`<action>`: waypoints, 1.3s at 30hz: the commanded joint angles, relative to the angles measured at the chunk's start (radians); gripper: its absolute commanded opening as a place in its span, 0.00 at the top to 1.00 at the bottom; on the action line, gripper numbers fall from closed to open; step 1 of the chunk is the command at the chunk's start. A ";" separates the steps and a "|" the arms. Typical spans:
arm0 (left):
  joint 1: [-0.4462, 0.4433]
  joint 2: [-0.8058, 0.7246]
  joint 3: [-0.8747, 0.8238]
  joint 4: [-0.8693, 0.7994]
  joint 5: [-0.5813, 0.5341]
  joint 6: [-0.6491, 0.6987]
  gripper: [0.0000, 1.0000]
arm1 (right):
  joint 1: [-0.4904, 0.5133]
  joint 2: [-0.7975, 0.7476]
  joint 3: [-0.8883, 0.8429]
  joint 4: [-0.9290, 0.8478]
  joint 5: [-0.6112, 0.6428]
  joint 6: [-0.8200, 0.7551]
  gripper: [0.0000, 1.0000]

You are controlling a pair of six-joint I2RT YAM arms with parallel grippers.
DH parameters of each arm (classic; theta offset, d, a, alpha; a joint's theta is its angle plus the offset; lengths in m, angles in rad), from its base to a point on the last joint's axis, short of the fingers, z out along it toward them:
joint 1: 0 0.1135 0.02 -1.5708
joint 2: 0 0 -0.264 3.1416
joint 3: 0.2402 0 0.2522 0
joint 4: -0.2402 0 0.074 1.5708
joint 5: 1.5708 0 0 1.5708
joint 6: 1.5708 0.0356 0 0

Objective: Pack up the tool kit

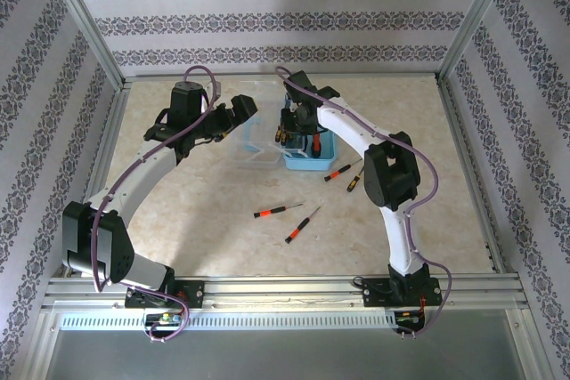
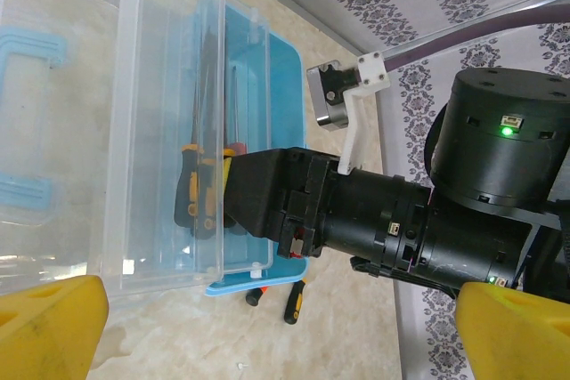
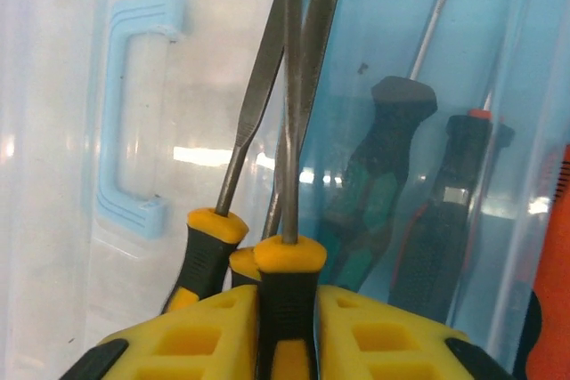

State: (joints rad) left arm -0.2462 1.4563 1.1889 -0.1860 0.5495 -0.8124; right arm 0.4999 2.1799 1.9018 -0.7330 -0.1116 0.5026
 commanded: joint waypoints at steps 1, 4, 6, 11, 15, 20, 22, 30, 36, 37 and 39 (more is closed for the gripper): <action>0.013 -0.010 -0.003 0.038 0.021 -0.007 0.00 | -0.008 0.001 0.009 -0.048 0.001 0.002 0.72; 0.012 -0.009 -0.004 0.040 0.023 -0.007 0.00 | -0.006 -0.026 -0.002 -0.044 0.004 0.004 0.69; 0.012 -0.010 -0.004 0.040 0.023 -0.007 0.00 | -0.004 -0.051 -0.007 -0.045 0.011 0.002 0.67; 0.012 -0.010 -0.004 0.044 0.029 -0.011 0.00 | 0.002 -0.138 -0.027 -0.040 0.034 -0.003 0.67; 0.012 -0.012 -0.006 0.048 0.030 -0.011 0.00 | 0.003 -0.229 -0.056 -0.031 0.079 -0.010 0.66; 0.013 -0.007 -0.008 0.060 0.045 -0.023 0.00 | 0.002 -0.359 -0.176 0.023 0.140 -0.024 0.66; 0.013 -0.010 -0.011 0.066 0.049 -0.027 0.00 | -0.002 -0.418 -0.259 0.057 0.170 -0.021 0.65; -0.012 -0.001 -0.022 0.091 0.062 -0.047 0.01 | -0.053 -0.659 -0.683 0.237 0.235 0.060 0.61; -0.098 0.021 -0.021 0.084 0.055 -0.035 0.01 | -0.120 -0.776 -0.937 0.319 0.219 0.112 0.60; -0.117 0.026 -0.018 0.079 0.053 -0.028 0.01 | -0.127 -0.786 -0.964 0.320 0.226 0.115 0.60; -0.161 0.038 -0.013 0.066 0.046 -0.015 0.01 | -0.132 -0.794 -1.000 0.310 0.248 0.114 0.60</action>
State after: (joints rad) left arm -0.3592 1.4757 1.1763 -0.1410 0.5915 -0.8455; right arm 0.3714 1.4147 0.9401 -0.4664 0.0944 0.5869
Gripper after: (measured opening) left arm 0.989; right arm 0.401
